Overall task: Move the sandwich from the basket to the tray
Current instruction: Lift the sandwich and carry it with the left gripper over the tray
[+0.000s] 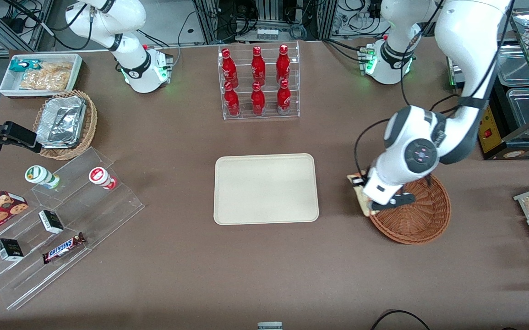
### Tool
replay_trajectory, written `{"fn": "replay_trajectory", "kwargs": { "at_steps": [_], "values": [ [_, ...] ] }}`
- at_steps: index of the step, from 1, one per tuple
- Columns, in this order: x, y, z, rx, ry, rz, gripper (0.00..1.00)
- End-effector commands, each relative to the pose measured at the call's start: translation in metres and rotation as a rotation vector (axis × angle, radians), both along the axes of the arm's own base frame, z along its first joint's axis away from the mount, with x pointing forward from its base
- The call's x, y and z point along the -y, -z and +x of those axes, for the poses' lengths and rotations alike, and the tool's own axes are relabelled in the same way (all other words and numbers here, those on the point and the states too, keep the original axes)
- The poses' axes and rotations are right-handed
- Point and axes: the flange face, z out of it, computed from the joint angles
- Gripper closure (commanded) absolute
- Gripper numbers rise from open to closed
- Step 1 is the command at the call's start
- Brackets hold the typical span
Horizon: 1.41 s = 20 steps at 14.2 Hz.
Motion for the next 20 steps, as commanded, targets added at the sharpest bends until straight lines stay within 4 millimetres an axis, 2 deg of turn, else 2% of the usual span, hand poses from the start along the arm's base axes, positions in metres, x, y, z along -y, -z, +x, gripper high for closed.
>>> {"fn": "replay_trajectory", "kwargs": {
  "at_steps": [1,2,3,4,6,9,10,13,14,16,18,20],
  "values": [
    [0.056,-0.008,-0.02,-0.004,0.005,-0.014,0.86],
    [0.073,-0.01,-0.026,0.003,0.017,-0.011,0.87],
    [0.077,-0.008,-0.026,0.0,0.021,-0.016,0.87],
    [0.093,-0.005,-0.031,-0.007,0.034,-0.025,0.87],
    [0.106,-0.007,-0.025,-0.009,0.037,-0.044,0.87],
    [0.13,-0.015,-0.033,-0.005,0.016,-0.054,0.86],
    [0.149,-0.012,-0.04,-0.005,0.025,-0.054,0.86],
    [0.169,-0.001,-0.048,0.016,0.011,-0.006,0.86],
    [0.176,0.009,-0.05,0.032,-0.003,0.03,0.85],
    [0.206,0.019,-0.048,0.079,-0.033,0.057,0.84],
    [0.229,0.035,-0.061,0.095,-0.02,0.084,0.84],
    [0.242,0.04,-0.073,0.091,0.004,0.087,0.84]
  ]
}}
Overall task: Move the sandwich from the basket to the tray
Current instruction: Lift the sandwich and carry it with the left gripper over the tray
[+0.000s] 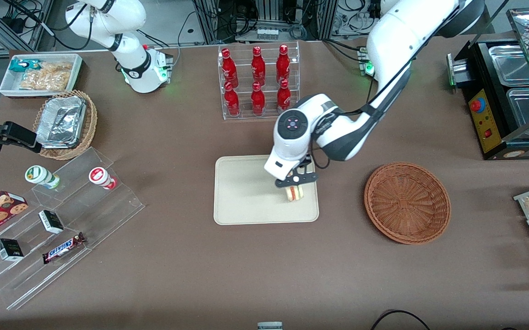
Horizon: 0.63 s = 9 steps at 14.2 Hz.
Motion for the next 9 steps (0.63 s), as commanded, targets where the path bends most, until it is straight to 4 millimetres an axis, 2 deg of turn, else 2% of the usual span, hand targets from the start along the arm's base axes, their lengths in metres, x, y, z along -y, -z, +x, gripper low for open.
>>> {"fn": "replay_trajectory", "kwargs": {
  "at_steps": [1,5,8,9],
  "values": [
    [0.021,0.004,-0.008,0.008,0.014,0.013,0.84],
    [0.054,0.016,-0.017,-0.003,0.018,-0.012,0.81],
    [0.059,0.028,-0.012,-0.003,0.005,-0.009,0.76],
    [0.062,0.032,-0.013,-0.006,0.006,-0.009,0.6]
  ]
}}
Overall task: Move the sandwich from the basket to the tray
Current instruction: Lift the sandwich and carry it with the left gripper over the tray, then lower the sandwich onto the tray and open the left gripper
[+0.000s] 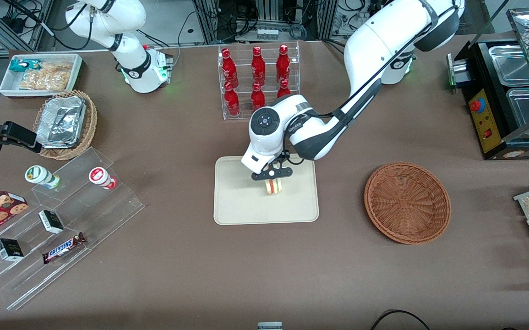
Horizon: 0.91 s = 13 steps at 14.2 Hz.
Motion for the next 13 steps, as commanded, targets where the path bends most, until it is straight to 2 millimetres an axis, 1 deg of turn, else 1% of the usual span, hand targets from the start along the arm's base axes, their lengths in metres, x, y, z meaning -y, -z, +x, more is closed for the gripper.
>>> {"fn": "replay_trajectory", "kwargs": {
  "at_steps": [1,2,3,4,5,7,9,11,12,13],
  "values": [
    [0.008,0.008,0.012,0.015,-0.024,0.011,0.36],
    [0.01,0.007,0.012,0.022,-0.024,0.013,0.35],
    [0.009,0.009,0.014,0.028,-0.047,0.019,0.22],
    [0.006,0.009,0.02,0.036,-0.061,0.022,0.02],
    [0.007,0.004,0.022,0.045,-0.066,0.017,0.01],
    [0.005,0.0,0.024,0.05,-0.072,0.015,0.0],
    [-0.001,-0.01,0.034,0.069,-0.087,0.015,0.0],
    [-0.015,-0.031,0.047,0.105,-0.105,0.031,0.0],
    [-0.021,-0.045,0.048,0.109,-0.111,0.05,0.0],
    [-0.027,-0.067,0.046,0.117,-0.117,0.077,0.0]
  ]
}}
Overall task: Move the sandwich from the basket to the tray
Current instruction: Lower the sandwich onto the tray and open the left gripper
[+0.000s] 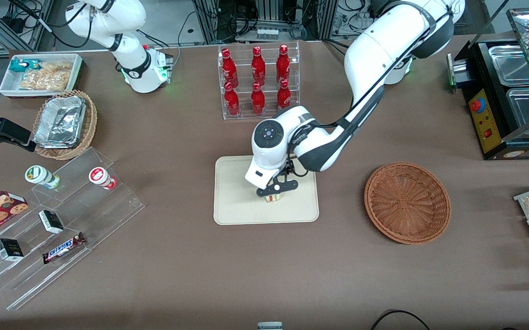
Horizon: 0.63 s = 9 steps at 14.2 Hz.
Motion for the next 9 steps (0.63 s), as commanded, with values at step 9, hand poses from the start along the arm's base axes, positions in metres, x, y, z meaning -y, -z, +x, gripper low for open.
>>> {"fn": "replay_trajectory", "kwargs": {
  "at_steps": [9],
  "values": [
    [-0.25,-0.197,0.018,0.099,-0.208,0.204,0.0]
  ]
}}
